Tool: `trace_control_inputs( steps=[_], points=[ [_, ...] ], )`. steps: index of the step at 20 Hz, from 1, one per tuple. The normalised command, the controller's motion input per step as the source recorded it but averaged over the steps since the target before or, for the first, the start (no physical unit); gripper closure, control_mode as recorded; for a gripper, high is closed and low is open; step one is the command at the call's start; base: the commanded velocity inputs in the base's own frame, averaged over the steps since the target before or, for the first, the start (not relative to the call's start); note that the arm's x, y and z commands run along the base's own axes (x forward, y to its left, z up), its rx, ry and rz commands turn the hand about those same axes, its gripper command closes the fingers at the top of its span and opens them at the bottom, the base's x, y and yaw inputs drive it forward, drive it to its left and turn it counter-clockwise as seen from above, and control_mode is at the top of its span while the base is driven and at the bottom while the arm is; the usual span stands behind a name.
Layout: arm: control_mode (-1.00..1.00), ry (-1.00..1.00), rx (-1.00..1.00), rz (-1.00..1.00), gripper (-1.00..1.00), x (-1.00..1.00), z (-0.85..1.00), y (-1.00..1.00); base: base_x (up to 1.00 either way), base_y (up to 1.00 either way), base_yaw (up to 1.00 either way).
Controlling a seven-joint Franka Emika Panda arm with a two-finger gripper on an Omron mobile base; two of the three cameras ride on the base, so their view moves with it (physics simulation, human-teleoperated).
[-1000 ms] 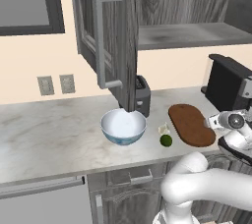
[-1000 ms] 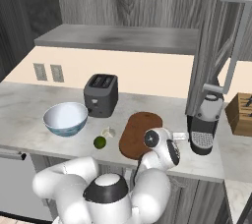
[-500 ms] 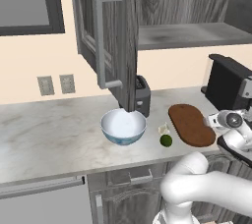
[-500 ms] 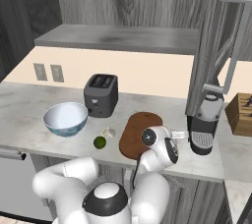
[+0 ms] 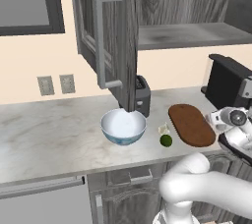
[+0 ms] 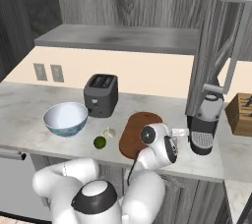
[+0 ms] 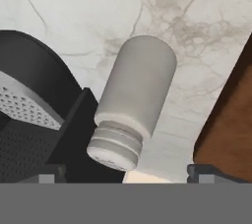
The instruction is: Open the cabinet. Place the bowl and condiment on the counter. Then place the lime and garlic on the cutting board.
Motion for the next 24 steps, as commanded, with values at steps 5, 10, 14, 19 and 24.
trace_control_inputs(
  steps=[5,10,14,19,24],
  points=[
    [-1.00,0.01,0.01,0.00,-1.00,-0.17,0.63,0.45,0.00,0.00,0.00],
    [-1.00,0.15,0.08,0.00,-1.00,-0.19,0.62,0.81,0.00,0.00,0.00],
    [-1.00,0.30,0.18,0.06,-1.00,-0.11,0.57,0.83,0.00,0.00,0.00],
    [-1.00,0.31,0.18,0.06,-1.00,-0.20,0.15,0.65,0.00,0.00,0.00],
    [-1.00,0.30,0.10,0.04,-1.00,-0.15,-0.04,0.76,0.00,0.00,0.00]
  ],
)
